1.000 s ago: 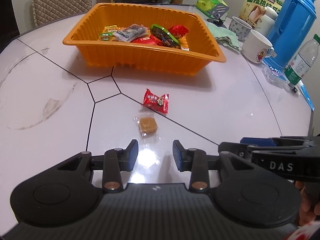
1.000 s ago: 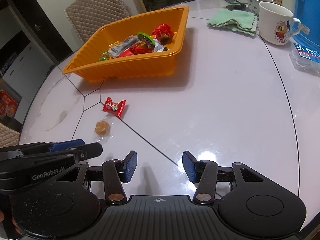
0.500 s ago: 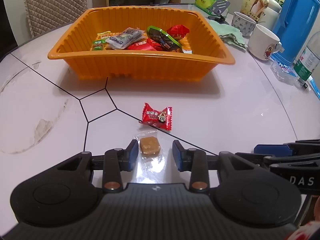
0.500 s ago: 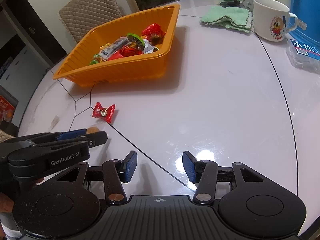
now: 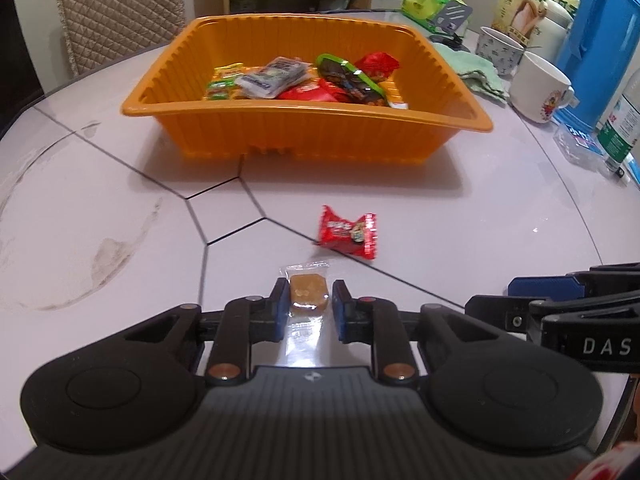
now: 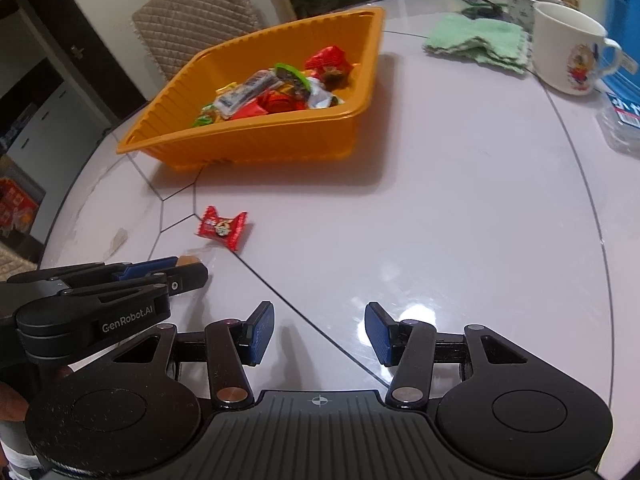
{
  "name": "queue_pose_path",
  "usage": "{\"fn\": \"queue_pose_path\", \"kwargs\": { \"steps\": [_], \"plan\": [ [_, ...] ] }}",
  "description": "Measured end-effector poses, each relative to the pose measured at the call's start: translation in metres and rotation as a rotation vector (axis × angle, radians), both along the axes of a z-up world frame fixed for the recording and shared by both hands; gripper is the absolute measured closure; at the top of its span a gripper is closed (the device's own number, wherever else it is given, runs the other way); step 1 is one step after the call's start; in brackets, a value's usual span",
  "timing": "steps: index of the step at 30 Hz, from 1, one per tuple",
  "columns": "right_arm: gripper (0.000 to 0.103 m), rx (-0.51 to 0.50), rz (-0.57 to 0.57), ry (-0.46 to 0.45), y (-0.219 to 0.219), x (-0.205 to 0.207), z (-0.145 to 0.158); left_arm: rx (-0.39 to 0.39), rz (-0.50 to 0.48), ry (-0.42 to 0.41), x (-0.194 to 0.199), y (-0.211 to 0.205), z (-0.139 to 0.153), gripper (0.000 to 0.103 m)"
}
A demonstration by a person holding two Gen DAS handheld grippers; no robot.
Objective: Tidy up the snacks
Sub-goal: 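Grasp the small brown square candy with the left gripper while the right grasps the red candy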
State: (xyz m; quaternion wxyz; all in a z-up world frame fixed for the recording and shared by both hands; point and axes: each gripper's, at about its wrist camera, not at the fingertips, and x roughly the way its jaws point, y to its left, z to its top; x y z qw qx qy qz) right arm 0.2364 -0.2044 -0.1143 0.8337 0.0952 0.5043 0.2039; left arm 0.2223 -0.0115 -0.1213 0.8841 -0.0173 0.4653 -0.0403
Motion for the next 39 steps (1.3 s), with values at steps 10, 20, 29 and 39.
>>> {"fn": "queue_pose_path", "kwargs": {
  "steps": [10,20,29,39],
  "plan": [
    [0.052,-0.034,0.175,-0.13,0.047,0.008,-0.001,0.006,0.101,0.008,0.001,0.036,0.002,0.083],
    [0.053,-0.152,0.459,-0.347,0.097,0.019,0.002,0.006,0.115,0.01,-0.001,0.048,0.002,0.083],
    [0.058,-0.23,0.638,-0.397,0.119,0.026,-0.016,0.001,0.113,0.009,0.0,0.049,0.002,0.083],
    [0.071,-0.116,0.492,-0.217,0.112,0.028,-0.01,-0.006,0.114,0.008,0.0,0.052,0.002,0.083]
  ]
}}
